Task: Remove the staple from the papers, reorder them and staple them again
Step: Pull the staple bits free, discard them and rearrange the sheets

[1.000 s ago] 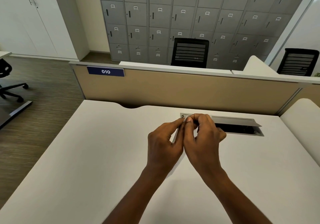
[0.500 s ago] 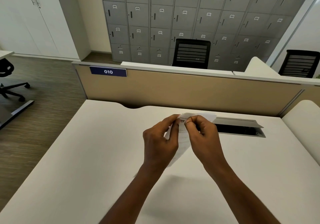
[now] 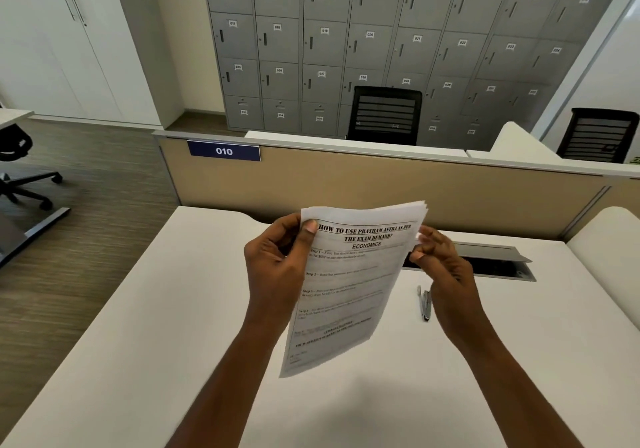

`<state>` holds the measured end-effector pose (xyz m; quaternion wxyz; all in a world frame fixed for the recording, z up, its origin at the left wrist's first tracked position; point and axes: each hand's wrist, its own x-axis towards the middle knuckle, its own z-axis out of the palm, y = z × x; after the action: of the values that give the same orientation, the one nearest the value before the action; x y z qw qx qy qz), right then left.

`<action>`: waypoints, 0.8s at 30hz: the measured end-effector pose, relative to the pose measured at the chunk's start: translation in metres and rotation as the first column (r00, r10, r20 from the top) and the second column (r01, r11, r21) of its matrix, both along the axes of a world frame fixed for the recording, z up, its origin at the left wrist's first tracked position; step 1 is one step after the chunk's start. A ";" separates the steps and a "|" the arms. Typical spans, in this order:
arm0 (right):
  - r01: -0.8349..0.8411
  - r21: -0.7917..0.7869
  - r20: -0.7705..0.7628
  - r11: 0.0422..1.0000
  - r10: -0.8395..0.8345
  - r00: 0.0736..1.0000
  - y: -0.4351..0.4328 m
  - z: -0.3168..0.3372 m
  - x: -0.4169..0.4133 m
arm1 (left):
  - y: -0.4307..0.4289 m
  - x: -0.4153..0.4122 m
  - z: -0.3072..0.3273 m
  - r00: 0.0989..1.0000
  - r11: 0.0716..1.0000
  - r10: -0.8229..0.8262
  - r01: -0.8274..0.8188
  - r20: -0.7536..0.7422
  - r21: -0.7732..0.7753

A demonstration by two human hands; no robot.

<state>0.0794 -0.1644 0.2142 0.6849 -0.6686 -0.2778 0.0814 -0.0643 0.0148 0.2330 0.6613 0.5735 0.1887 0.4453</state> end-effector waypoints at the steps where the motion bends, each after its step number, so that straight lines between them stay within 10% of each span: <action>1: -0.044 0.011 -0.028 0.999 0.044 0.999 0.002 -0.004 0.000 | 0.003 -0.001 0.001 1.000 1.000 -0.009 0.009 0.008 -0.017; 12: -0.021 0.130 -0.222 0.991 0.050 0.974 0.032 -0.014 -0.023 | 0.032 -0.017 0.001 0.999 0.997 -0.029 0.030 0.020 -0.072; 24: 0.311 0.053 0.113 0.949 -0.315 0.942 0.047 -0.012 -0.045 | 0.055 -0.040 -0.036 0.851 0.872 -0.489 0.473 -0.192 -0.124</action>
<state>0.0342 -0.1176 0.2018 0.6827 -0.6960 -0.2101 -0.0735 -0.1039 0.0701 0.1967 0.7474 0.6231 0.1261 0.1930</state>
